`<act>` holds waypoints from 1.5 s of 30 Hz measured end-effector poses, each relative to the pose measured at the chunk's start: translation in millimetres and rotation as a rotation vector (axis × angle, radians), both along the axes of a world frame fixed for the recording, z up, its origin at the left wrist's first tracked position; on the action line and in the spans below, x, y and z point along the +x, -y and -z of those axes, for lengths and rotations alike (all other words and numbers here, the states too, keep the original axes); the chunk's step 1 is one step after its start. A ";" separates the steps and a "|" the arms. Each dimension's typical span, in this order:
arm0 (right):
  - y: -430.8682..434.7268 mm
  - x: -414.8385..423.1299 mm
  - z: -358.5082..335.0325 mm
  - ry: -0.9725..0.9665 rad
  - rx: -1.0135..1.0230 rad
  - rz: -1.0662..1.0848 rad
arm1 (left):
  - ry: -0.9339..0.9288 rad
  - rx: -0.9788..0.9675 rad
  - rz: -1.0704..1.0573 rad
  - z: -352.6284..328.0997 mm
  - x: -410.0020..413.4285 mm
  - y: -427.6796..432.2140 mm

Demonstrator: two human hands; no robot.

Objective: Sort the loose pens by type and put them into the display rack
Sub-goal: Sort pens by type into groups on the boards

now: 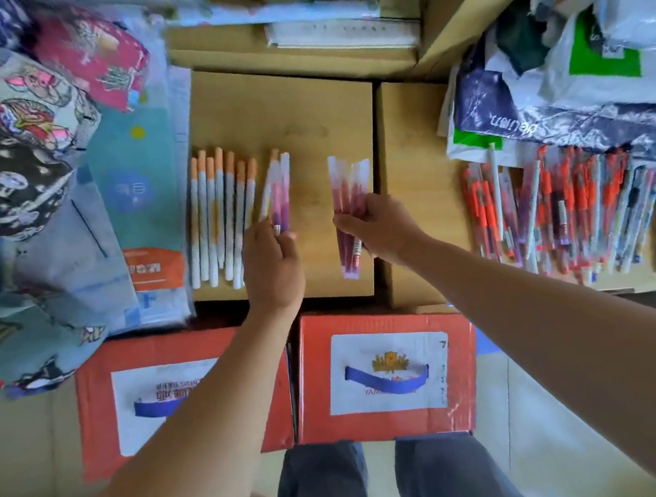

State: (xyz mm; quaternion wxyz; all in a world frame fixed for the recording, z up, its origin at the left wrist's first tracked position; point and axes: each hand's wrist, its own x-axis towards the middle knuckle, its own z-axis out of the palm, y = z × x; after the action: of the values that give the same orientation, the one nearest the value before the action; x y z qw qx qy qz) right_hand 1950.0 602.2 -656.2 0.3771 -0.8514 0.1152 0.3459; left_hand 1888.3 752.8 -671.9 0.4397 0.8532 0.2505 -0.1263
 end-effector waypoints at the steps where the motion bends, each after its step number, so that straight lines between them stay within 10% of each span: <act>1: -2.2 1.5 0.1 -0.002 -0.008 0.001 | -0.001 0.031 -0.009 2.0 2.0 -4.1; 45: -22.7 14.7 31.7 0.361 -0.124 -0.061 | 0.022 0.502 0.236 9.2 21.5 -25.1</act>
State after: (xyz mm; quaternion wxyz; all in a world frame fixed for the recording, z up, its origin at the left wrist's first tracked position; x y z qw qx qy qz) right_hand 1964.7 624.9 -687.9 0.3277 -0.9243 0.0411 0.1911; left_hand 1909.8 777.8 -681.2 0.1994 0.9601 0.1679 -0.1015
